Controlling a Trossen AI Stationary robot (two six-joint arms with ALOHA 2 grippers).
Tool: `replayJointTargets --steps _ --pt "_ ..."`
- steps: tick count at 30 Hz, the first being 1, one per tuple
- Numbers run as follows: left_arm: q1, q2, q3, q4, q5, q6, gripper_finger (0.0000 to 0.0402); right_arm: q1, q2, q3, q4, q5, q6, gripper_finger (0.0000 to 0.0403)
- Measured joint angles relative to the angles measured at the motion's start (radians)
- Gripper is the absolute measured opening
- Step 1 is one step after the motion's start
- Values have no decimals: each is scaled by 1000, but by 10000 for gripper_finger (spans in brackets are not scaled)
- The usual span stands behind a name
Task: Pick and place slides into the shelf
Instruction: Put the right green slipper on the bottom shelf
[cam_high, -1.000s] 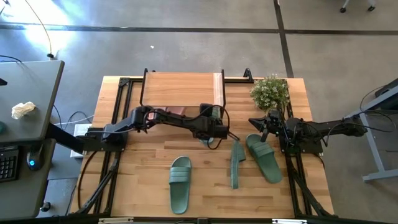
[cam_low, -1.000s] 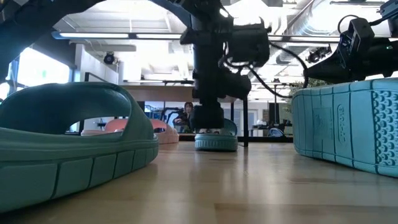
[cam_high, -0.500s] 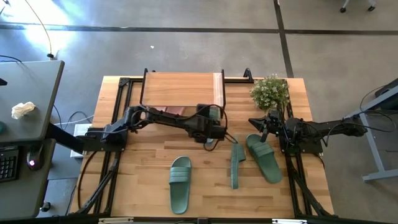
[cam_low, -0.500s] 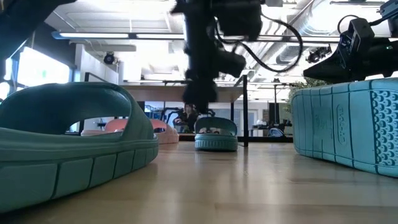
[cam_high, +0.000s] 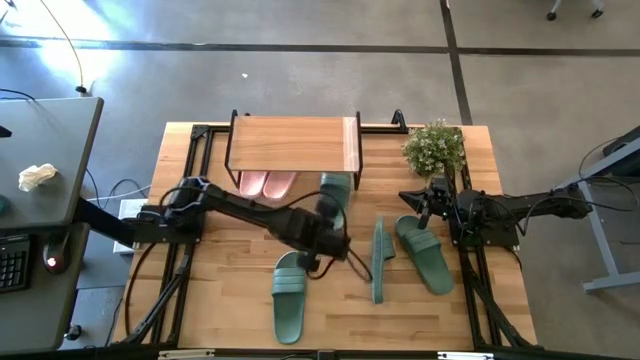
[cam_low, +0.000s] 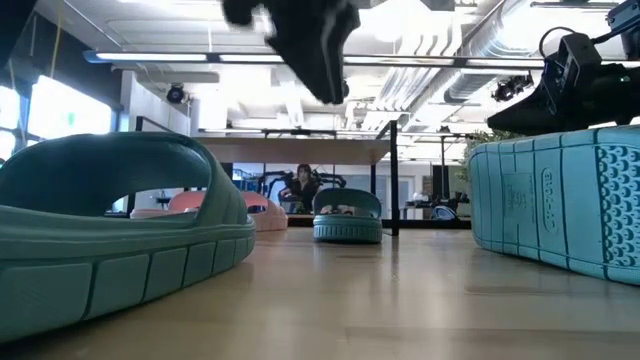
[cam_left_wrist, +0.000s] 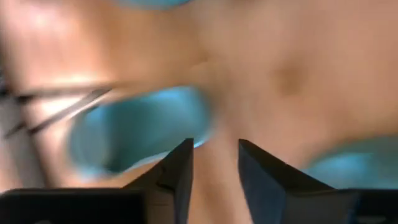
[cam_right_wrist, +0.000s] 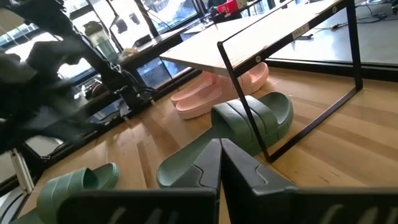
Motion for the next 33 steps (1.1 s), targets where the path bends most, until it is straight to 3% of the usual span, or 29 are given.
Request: replayJointTargets --steps 3,6,8,12,17,21,24,29,33 --pt "-34 -7 0 48 187 62 65 0 0 0 0 -14 0 0" --pt "-62 -7 -1 89 294 90 20 0 0 0 -1 -42 0 0" --pt "-77 -7 -9 137 318 91 5 0 0 0 0 -62 0 0" --pt "-90 -11 -55 205 321 77 18 0 0 0 2 -73 0 0" --pt "-89 -49 -185 310 339 -1 4 0 0 0 0 -80 25 0" --pt "-88 -112 -366 518 325 -94 6 0 2 0 -2 -91 27 0" --pt "-87 -140 -476 652 239 -128 1 0 2 0 -3 -89 26 0" --pt "-72 -126 -538 677 54 -203 1 0 0 0 -4 -83 21 0" --pt "-26 -84 -556 689 47 -210 1 0 0 0 -5 -82 21 0"
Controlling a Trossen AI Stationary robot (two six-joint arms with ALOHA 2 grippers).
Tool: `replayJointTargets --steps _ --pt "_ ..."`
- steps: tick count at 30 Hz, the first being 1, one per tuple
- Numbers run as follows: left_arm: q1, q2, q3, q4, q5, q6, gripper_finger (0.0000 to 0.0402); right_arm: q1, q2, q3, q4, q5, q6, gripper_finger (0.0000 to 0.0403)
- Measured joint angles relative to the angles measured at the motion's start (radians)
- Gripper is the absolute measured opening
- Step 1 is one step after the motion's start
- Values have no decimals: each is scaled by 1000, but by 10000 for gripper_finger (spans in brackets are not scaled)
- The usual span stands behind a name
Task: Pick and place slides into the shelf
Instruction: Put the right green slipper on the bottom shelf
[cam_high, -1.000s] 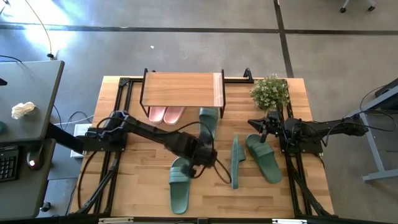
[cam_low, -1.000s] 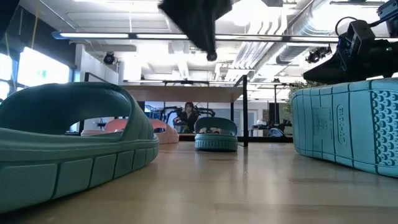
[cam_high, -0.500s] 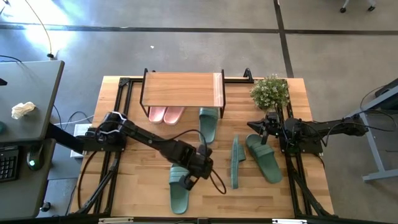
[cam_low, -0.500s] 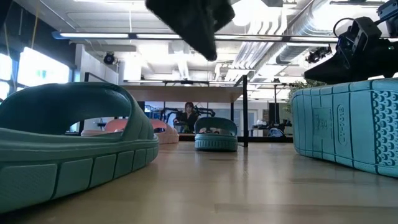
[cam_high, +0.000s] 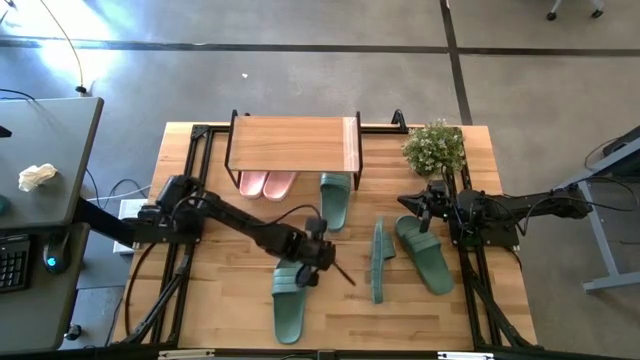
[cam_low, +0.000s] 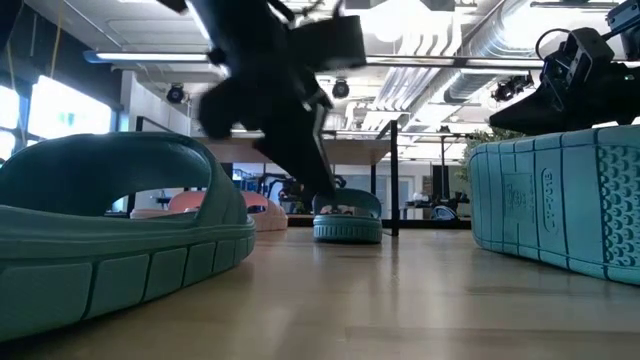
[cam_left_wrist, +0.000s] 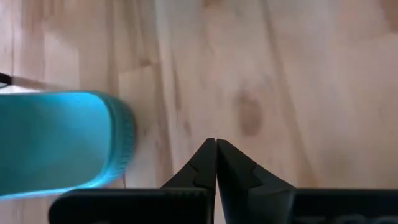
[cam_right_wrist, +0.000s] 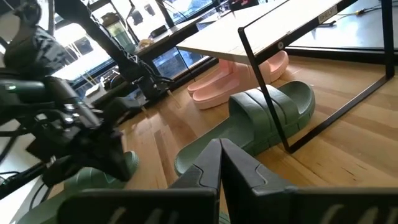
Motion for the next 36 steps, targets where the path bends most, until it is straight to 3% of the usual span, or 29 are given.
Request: replayJointTargets --steps 9,21,36 --pt "97 30 2 22 18 -19 1 0 0 0 0 0 5 0" --pt "190 69 1 1 38 65 0 0 0 0 0 6 -1 0" --pt "252 88 2 17 -64 85 0 0 1 0 0 15 5 0"
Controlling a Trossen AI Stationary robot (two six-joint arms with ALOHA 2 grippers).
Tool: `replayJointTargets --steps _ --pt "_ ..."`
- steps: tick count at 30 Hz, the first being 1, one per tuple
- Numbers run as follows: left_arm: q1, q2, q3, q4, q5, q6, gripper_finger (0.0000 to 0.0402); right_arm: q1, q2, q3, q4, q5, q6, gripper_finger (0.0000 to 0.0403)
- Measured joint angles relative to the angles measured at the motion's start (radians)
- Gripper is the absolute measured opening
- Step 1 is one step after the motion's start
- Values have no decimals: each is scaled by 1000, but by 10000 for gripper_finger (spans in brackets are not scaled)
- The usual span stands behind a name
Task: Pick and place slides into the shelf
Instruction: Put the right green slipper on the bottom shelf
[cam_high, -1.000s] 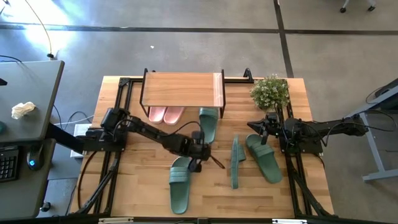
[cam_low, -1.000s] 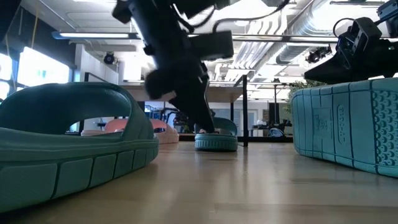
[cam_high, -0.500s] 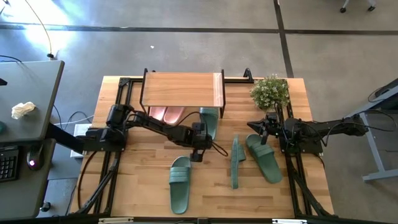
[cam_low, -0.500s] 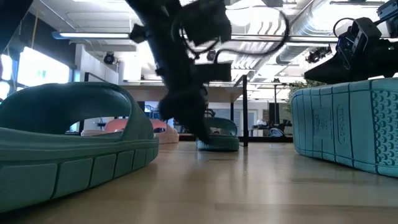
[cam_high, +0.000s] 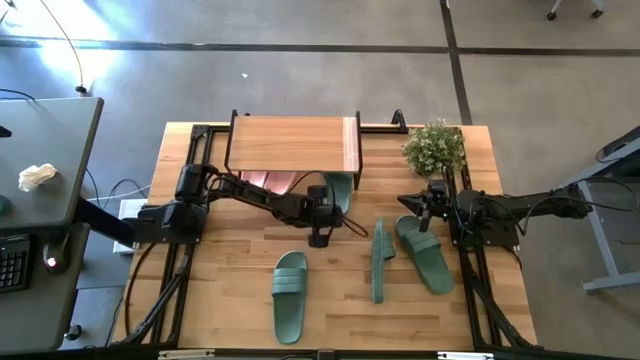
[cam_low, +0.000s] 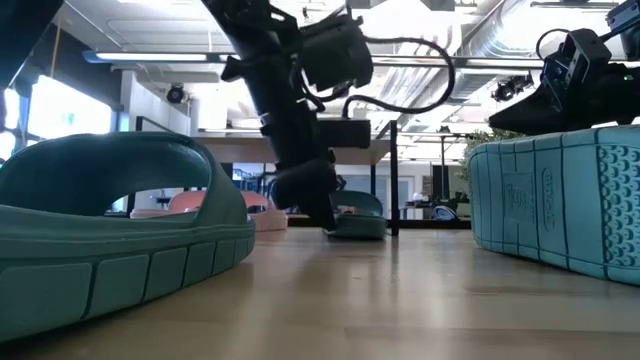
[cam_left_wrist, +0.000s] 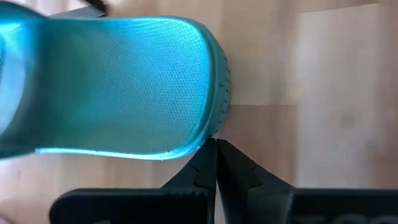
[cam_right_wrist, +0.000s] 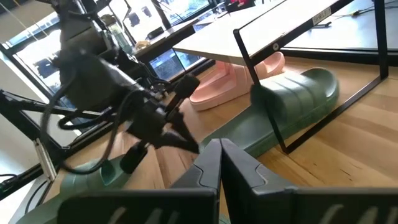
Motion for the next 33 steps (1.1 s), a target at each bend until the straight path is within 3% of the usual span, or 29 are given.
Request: replayJointTargets --steps 22,33 --pt "60 0 1 63 -36 53 0 0 0 0 0 0 -3 0" --pt "60 -1 23 34 67 51 0 0 0 0 0 7 -5 0"
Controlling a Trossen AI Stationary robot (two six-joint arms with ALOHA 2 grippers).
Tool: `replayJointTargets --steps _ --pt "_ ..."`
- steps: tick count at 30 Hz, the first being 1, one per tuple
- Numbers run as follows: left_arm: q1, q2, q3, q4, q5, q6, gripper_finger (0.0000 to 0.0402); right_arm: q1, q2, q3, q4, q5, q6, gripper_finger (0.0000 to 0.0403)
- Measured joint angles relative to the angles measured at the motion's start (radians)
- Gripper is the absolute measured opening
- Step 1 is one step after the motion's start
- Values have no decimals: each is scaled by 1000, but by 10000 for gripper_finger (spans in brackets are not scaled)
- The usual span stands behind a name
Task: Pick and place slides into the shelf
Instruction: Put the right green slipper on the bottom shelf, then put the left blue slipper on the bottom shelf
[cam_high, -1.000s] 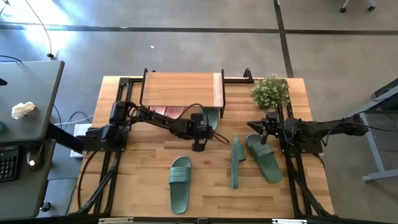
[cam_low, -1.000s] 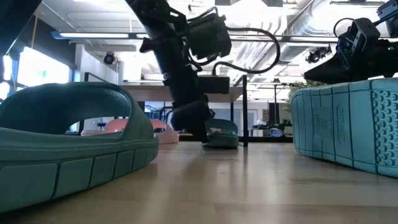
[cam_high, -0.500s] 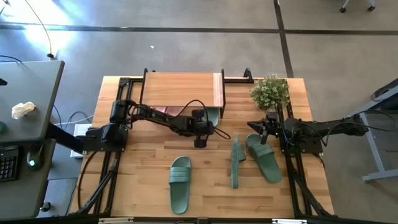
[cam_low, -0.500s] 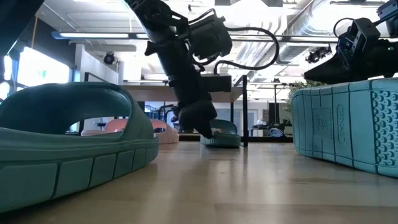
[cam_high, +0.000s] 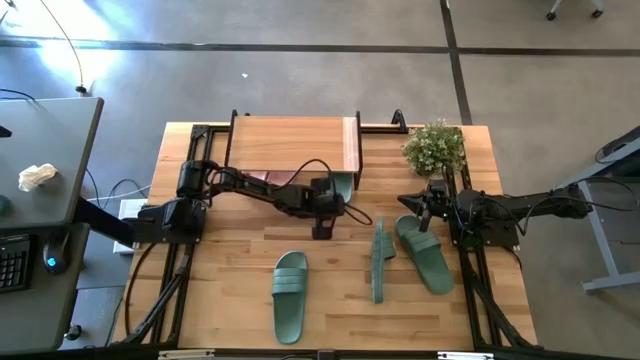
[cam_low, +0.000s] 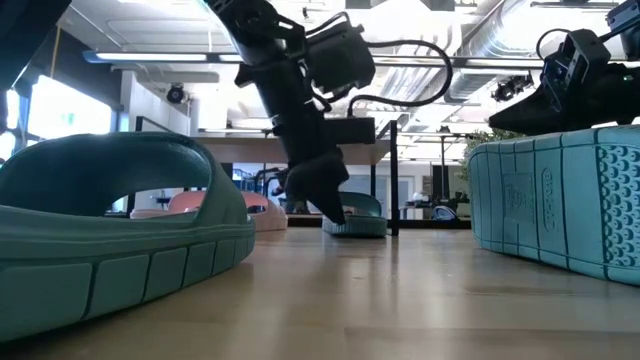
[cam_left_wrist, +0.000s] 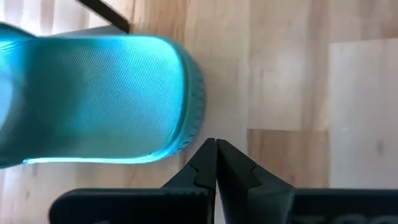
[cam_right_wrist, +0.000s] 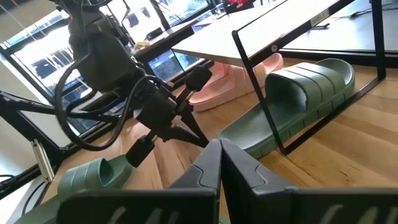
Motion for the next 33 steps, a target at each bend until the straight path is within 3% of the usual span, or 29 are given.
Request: replayJointTargets --steps 7,15,24,28,33 --pt "-13 -8 68 -90 61 2 1 0 0 0 0 1 0 0" --pt "-104 -9 235 -404 142 161 1 0 0 0 0 2 -2 0" --pt "-249 -9 489 -717 215 351 1 0 0 0 0 2 -2 0" --pt "-300 -8 620 -834 278 385 1 0 0 0 0 2 -2 0" --pt "-364 -8 779 -959 286 391 1 0 0 0 0 2 -2 0"
